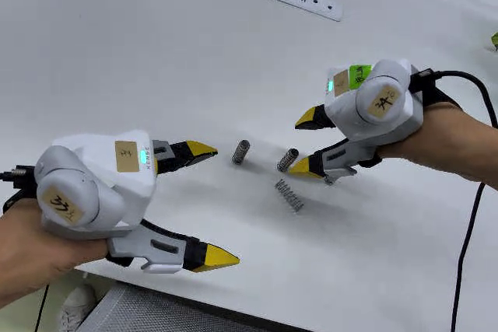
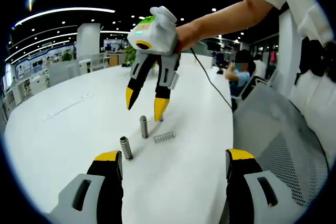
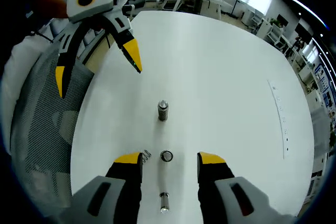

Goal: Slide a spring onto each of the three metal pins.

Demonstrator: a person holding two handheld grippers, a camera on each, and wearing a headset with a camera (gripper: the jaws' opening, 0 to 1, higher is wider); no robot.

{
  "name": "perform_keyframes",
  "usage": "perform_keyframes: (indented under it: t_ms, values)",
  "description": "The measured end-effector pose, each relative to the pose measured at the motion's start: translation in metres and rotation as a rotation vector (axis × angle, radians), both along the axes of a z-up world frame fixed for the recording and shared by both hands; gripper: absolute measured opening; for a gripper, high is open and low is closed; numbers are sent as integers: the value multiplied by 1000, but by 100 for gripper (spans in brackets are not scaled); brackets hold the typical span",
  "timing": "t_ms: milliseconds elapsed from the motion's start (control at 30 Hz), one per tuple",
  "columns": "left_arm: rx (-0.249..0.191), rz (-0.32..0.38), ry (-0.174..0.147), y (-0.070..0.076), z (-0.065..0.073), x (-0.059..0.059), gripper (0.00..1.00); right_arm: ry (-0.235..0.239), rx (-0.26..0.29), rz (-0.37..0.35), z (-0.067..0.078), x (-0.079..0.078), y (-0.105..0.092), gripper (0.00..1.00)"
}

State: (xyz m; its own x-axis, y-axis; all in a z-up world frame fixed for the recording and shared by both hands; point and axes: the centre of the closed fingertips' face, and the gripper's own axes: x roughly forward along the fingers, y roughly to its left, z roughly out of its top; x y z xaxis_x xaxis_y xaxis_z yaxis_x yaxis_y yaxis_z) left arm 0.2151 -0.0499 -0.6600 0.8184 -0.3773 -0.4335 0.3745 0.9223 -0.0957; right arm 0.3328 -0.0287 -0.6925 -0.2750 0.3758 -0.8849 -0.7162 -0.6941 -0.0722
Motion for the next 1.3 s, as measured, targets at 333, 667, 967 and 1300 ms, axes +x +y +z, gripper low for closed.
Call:
perform_keyframes:
  t_ms: [333, 667, 967, 1300]
  values:
    - [25, -7, 24, 9, -2, -2, 82, 39, 71, -89, 17, 11, -13, 54]
    - [53, -21, 48, 11, -1, -5, 82, 105, 127, -173, 26, 19, -35, 65]
    - [78, -34, 68, 11, 0, -6, 82, 165, 178, -235, 30, 22, -60, 74]
    - [112, -64, 102, 8, -1, -6, 80, 250, 216, -299, 29, 24, -91, 83]
